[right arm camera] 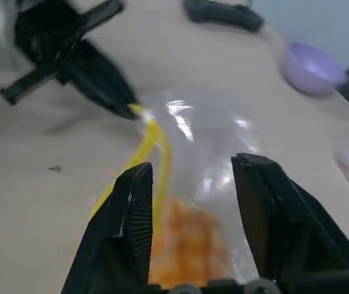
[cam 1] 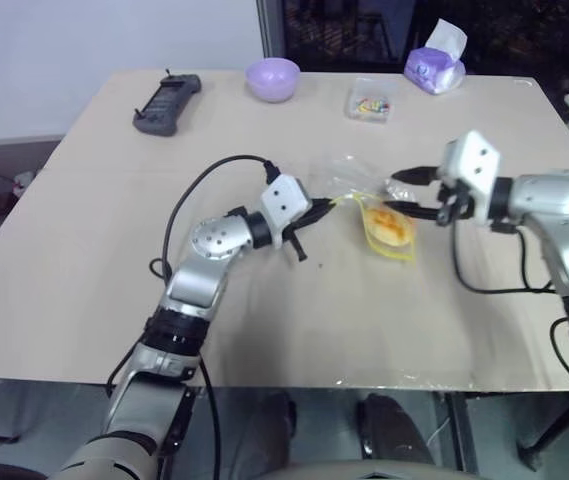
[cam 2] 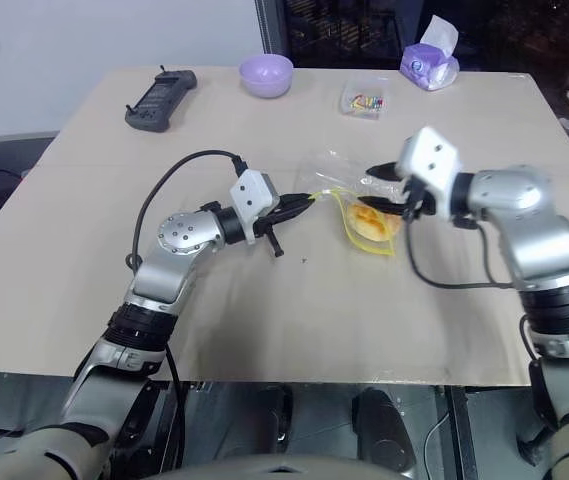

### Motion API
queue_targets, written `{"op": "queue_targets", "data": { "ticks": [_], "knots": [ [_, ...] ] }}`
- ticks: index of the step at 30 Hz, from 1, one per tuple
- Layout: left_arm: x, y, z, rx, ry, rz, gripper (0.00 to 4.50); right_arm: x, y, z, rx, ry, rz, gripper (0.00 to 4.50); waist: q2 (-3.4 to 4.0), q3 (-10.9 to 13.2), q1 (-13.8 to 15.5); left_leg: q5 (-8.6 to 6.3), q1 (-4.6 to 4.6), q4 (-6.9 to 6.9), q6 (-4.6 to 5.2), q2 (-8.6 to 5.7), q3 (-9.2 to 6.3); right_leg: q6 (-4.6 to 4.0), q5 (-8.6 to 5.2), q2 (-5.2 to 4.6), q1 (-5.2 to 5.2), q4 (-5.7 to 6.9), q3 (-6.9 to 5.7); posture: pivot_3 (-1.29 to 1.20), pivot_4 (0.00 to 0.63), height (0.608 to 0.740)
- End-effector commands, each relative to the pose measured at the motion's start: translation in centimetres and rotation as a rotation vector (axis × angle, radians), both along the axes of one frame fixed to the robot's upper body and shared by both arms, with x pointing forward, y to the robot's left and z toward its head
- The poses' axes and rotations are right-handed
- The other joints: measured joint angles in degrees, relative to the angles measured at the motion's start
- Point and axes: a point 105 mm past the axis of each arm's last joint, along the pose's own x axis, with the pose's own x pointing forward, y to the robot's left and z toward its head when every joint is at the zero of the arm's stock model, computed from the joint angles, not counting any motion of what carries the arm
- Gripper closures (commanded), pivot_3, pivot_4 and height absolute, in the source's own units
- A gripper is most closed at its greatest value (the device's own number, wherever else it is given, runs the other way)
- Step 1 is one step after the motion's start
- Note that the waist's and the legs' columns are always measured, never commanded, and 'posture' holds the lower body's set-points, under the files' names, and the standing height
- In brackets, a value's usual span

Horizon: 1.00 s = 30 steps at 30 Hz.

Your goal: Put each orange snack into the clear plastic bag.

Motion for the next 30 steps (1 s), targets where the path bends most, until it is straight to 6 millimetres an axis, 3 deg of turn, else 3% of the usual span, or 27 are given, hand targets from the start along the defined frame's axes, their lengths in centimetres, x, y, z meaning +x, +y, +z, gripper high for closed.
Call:
{"op": "queue_targets", "data": {
  "ticks": [1, 15, 30],
  "knots": [
    [-0.6, -0.1, 0.9, 0.008, -0.050, -0.016, 4.50, -0.1, 1.7, 0.4, -0.049, -0.123, 0.016, 2.49, -0.01, 0.00, 0.12, 0.00, -0.01, 0.00, 0.00, -0.02, 0.00, 0.00, 0.00, -0.02, 0.00, -0.01, -0.01, 0.00, 0.150, 0.740],
    [-1.1, 0.0, 0.6, 0.063, -0.080, -0.026, 4.50, -0.1, 5.0, 0.3, -0.005, -0.172, 0.060, 2.49, -0.01, 0.00, -0.02, 0.01, 0.00, -0.01, -0.01, 0.00, -0.03, 0.00, 0.00, 0.00, 0.00, -0.01, -0.03, 0.00, 0.150, 0.740],
    [-1.0, 0.1, 0.5, 0.052, -0.073, -0.018, 4.50, 0.1, 5.5, -0.3, -0.034, -0.191, 0.073, 2.49, -0.01, 0.00, -0.04, 0.01, 0.00, -0.01, -0.01, 0.00, -0.04, 0.00, 0.00, 0.00, 0.00, -0.01, -0.03, 0.00, 0.150, 0.740]
  ]
}}
